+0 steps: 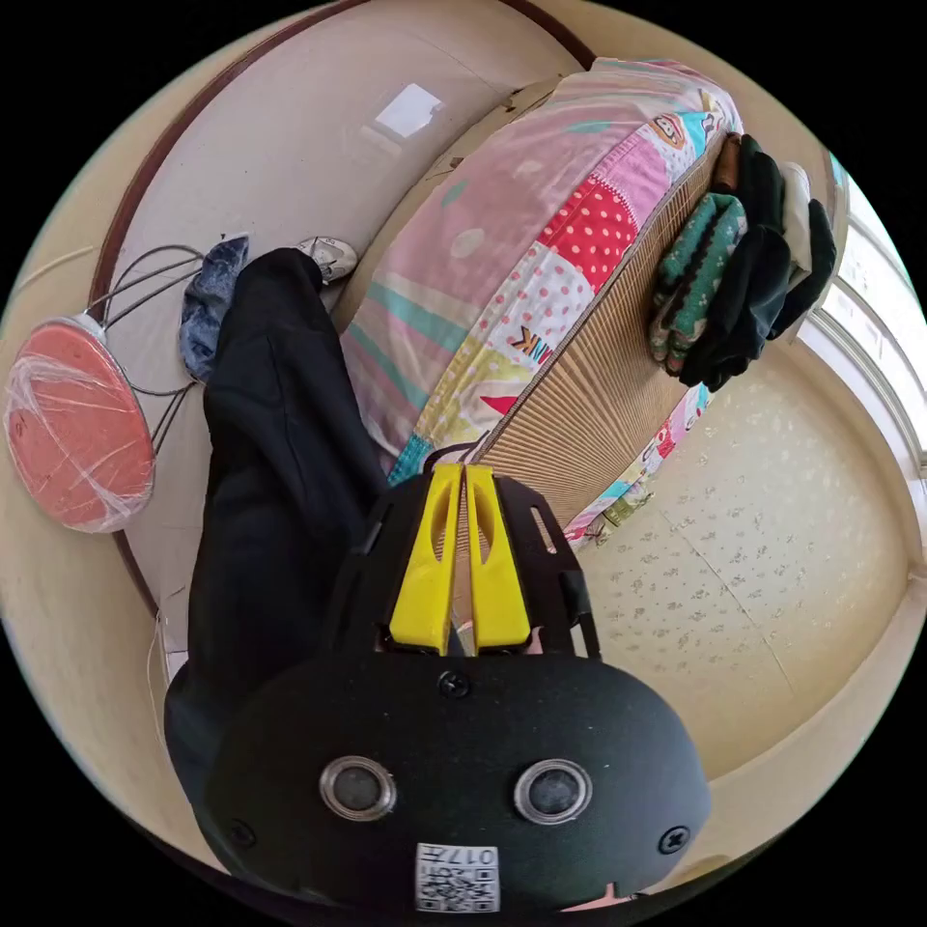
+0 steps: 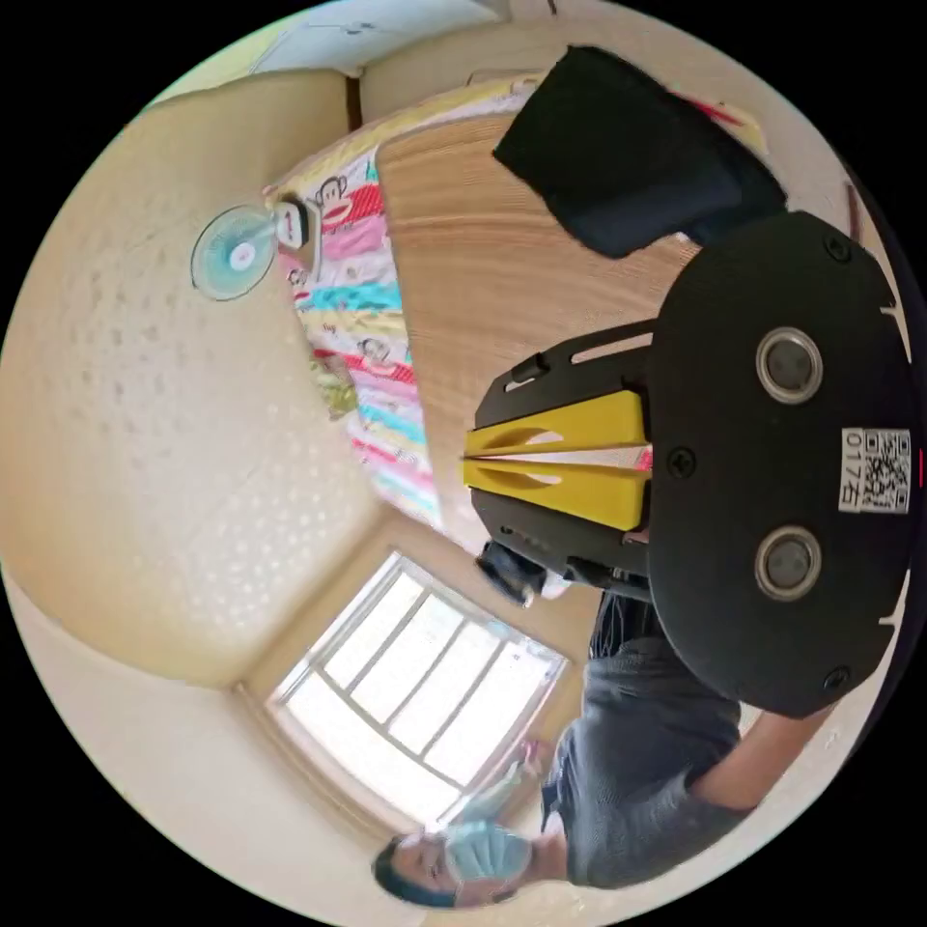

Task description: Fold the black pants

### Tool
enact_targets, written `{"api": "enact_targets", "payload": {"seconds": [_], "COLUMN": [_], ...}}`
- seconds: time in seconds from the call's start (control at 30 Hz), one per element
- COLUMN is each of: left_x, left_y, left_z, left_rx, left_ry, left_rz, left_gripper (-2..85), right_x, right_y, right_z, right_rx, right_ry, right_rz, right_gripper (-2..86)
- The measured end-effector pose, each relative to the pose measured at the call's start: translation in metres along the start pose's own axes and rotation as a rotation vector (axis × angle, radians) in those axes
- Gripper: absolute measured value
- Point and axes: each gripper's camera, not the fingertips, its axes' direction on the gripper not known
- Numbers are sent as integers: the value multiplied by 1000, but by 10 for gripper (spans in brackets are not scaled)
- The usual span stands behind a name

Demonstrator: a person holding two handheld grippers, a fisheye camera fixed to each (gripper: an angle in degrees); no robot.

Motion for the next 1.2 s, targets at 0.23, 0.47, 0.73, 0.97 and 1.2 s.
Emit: {"api": "enact_targets", "payload": {"seconds": [0.23, 0.47, 0.73, 0.97, 1.2], "left_x": [28, 31, 2, 1, 0], "left_y": [-11, -22, -16, -8, -3], "left_z": [37, 1, -12, 19, 28], "left_rx": [-83, 14, 89, 36, 0], "left_ry": [-4, -100, 3, 89, 129], "left_rz": [117, 163, 67, 69, 86], "left_gripper": [-10, -10, -10, -10, -10], "right_x": [100, 158, 177, 94, 96], "right_y": [66, 145, 81, 70, 142], "right_z": [31, -13, 55, 207, 322], "right_rx": [-97, 198, -29, -398, -962], "right_ry": [408, 503, 377, 58, -277], "right_rz": [659, 905, 700, 353, 473], "right_gripper": [53, 138, 38, 15, 14]}}
